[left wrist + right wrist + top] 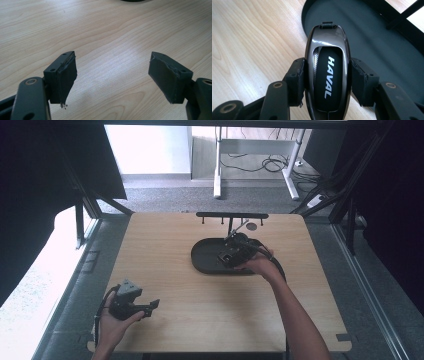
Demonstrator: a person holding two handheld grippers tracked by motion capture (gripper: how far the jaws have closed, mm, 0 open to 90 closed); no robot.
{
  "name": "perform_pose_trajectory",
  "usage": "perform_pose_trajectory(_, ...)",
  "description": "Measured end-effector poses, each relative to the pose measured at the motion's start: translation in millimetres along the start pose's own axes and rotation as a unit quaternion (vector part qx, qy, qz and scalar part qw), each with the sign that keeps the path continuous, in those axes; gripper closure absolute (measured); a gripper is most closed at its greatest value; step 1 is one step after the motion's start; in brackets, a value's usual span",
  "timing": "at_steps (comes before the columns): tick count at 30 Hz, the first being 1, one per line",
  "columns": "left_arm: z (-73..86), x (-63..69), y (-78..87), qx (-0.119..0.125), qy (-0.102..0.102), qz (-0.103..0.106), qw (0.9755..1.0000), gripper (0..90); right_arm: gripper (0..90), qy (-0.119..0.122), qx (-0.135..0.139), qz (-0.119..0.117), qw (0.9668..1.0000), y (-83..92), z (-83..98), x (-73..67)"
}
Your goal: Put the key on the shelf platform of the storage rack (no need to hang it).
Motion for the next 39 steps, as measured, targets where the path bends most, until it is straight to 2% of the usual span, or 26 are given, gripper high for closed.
perform_pose_trajectory(8,0.2,-0.6,-0.1,0.0,0.001,0.001,1.0,22.9,49.4,-0.006,-0.003,0.002,1.0,-11.6,-5.1,9.0)
perform_pose_trajectory(18,0.5,-1.3,-0.5,0.001,0.003,0.001,1.0,22.8,49.4,-0.005,-0.013,0.002,0.9999,-34.2,-11.3,15.2)
perform_pose_trajectory(27,1.2,-1.2,-2.3,-0.001,0.003,0.001,1.0,22.8,49.4,-0.004,-0.025,0.012,0.9996,-47.8,-9.5,26.2)
perform_pose_trajectory(34,1.7,-0.8,-3.3,-0.003,0.003,0.001,1.0,22.8,49.4,-0.007,-0.021,0.012,0.9997,-54.0,-9.6,33.1)
perform_pose_trajectory(39,1.7,-1.1,-3.3,-0.003,0.003,0.001,1.0,22.8,49.3,-0.013,-0.028,0.021,0.9993,-61.2,-4.7,43.3)
Point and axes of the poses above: each handheld gripper's, and its own axes: y roughly backward along the jaws, z roughly out of its underside, x roughly to its right, the point moved 8 cm from there along -y, roughly forward along the jaws, and after that the axes turned 4 degrees about -x, right-handed, at the moved point
